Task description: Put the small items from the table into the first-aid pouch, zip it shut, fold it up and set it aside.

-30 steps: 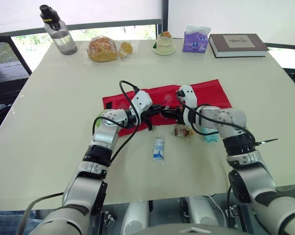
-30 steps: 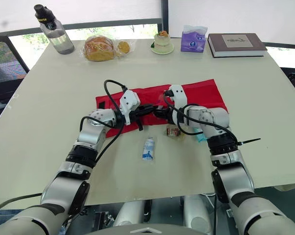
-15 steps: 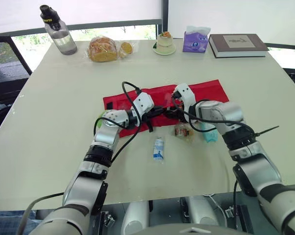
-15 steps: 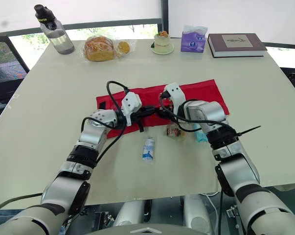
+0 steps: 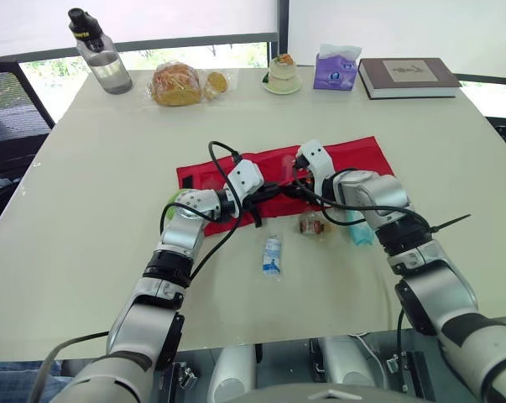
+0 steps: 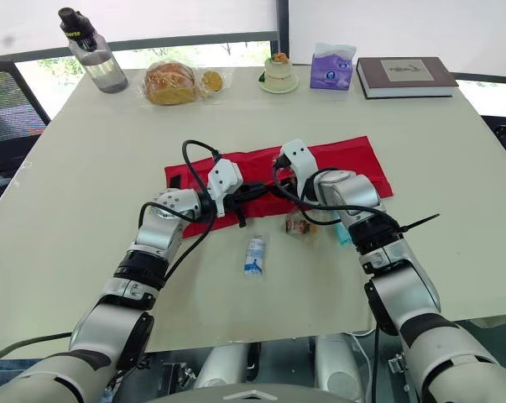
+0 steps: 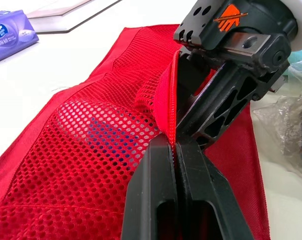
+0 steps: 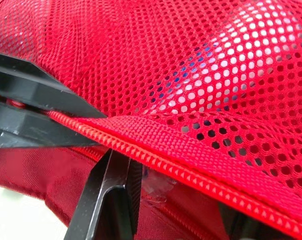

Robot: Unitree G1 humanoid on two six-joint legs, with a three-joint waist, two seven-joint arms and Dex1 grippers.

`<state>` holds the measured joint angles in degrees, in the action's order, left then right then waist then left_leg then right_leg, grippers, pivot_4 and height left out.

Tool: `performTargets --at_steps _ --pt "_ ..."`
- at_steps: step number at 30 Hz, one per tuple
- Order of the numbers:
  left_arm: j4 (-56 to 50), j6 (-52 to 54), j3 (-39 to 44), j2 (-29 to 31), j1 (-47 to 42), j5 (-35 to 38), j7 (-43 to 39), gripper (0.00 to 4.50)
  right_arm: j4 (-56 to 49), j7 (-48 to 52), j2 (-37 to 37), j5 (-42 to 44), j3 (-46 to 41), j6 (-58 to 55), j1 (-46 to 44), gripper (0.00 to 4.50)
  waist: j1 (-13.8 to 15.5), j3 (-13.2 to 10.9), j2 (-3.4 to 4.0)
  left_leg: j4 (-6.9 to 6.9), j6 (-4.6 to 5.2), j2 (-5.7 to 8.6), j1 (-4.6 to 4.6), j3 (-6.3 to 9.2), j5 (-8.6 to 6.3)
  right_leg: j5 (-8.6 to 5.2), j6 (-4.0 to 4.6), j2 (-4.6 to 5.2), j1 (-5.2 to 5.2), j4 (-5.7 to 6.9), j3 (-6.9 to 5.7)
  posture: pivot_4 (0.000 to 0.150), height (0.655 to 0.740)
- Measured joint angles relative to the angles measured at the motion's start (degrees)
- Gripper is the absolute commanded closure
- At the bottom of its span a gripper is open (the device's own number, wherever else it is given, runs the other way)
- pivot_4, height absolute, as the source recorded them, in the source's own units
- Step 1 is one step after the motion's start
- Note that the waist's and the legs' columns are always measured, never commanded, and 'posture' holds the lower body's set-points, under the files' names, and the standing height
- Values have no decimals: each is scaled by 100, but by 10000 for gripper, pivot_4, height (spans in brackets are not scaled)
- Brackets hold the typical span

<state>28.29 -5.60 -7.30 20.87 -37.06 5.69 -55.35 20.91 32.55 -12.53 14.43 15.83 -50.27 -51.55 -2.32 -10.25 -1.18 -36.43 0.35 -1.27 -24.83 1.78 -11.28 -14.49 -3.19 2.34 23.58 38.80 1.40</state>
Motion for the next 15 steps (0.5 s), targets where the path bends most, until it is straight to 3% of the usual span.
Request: performTargets --at_steps 5,15 --pt "54 -102 0 12 -6 -8 16 45000 -431 343 -139 -224 403 -5 174 25647 -5 0 0 0 0 0 4 2 0 0 0 0 0 5 -1 1500 7332" --pt "48 -113 -3 24 -3 -7 -18 45000 -235 622 -170 -1022 897 1166 164 25647 -4 0 0 -1 0 0 2 1 0 0 0 0 0 3 -1 1500 7332"
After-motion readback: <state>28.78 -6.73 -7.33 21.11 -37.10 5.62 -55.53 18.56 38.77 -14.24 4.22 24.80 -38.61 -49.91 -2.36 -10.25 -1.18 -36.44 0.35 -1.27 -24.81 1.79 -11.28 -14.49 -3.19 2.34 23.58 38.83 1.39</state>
